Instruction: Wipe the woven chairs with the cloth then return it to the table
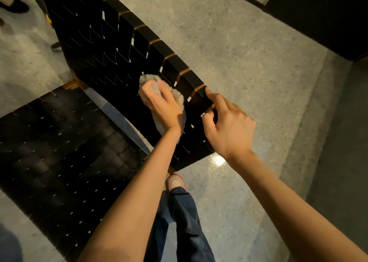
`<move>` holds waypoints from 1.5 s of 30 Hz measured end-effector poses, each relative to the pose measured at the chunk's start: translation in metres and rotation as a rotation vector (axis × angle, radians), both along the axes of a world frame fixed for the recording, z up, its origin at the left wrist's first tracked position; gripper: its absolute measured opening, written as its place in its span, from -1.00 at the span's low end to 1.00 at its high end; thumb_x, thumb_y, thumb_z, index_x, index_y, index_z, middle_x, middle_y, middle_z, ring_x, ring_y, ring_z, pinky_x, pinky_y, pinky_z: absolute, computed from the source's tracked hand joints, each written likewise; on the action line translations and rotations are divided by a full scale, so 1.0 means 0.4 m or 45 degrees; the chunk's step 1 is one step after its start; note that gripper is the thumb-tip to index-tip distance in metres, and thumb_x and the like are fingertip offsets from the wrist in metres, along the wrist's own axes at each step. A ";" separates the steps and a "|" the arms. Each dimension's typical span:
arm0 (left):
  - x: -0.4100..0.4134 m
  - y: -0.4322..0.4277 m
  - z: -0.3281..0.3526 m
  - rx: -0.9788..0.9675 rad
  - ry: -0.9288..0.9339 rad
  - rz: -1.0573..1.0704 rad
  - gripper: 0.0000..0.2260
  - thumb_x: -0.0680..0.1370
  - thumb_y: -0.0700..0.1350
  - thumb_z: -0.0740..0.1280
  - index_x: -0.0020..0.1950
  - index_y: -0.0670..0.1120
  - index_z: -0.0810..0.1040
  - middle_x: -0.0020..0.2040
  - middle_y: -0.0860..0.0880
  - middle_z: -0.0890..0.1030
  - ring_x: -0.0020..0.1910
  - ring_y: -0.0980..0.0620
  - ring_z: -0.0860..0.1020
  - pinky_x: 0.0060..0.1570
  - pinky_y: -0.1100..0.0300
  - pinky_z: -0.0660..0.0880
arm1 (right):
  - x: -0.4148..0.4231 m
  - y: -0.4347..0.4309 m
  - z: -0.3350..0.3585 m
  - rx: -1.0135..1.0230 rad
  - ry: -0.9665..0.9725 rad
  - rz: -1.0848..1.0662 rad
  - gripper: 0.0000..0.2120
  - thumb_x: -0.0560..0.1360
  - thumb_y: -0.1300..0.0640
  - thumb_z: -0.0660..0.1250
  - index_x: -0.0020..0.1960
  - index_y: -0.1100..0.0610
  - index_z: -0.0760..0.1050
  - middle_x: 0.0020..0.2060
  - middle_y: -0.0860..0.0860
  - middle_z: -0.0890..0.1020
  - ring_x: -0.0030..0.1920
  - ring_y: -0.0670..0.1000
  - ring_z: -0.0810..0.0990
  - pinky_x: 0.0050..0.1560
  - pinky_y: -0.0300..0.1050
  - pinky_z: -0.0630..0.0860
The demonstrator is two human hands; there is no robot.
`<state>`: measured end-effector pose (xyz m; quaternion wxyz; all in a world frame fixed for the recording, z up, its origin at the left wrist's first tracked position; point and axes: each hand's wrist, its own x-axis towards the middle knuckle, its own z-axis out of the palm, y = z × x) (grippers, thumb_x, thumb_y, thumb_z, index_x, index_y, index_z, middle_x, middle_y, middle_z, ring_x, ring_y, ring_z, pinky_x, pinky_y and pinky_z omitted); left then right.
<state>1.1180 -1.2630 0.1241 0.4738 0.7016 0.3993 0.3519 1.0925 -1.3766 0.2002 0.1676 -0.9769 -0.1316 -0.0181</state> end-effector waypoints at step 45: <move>-0.040 -0.013 0.101 0.049 -0.065 -0.451 -0.80 0.58 -0.21 0.28 0.11 -0.33 0.46 0.10 -0.28 0.45 0.07 0.03 0.41 0.00 0.58 0.29 | 0.004 -0.021 0.021 0.110 0.198 -0.007 -0.51 0.50 0.00 0.02 0.40 -0.09 0.39 0.23 -0.04 0.57 0.16 0.04 0.54 -0.05 -0.10 0.45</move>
